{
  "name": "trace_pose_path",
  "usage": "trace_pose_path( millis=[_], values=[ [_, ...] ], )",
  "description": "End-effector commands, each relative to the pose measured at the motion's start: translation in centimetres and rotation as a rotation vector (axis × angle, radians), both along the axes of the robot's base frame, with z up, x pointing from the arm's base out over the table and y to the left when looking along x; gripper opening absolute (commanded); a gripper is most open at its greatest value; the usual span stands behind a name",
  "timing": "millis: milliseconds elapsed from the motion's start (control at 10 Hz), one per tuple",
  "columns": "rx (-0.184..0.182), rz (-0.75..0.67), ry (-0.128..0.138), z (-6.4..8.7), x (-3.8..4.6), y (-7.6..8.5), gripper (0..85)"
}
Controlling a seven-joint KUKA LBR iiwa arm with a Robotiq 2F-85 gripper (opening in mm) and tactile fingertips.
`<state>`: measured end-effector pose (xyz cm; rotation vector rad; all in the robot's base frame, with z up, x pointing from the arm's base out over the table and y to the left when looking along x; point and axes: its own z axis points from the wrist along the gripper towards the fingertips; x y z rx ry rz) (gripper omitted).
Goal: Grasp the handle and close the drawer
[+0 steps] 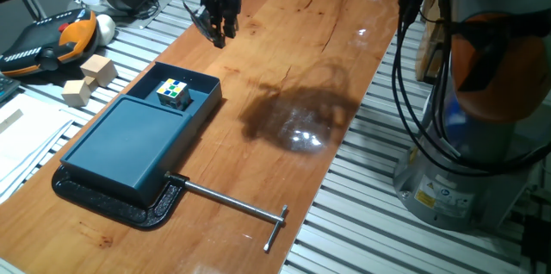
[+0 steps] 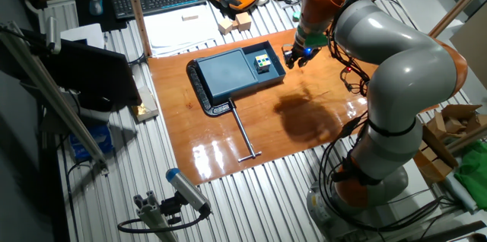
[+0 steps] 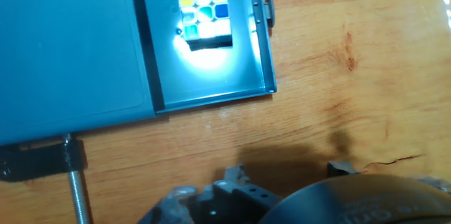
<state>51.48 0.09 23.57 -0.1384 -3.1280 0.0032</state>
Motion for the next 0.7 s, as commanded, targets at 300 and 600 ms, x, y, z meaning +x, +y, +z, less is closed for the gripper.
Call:
trace_pose_path(
  millis=[300,600],
  values=[
    [0.000,-0.006,0.003,-0.3,0.06,-0.1,0.7],
    [0.007,-0.026,0.006,-1.4,0.65,-0.7,0.7]
  ],
)
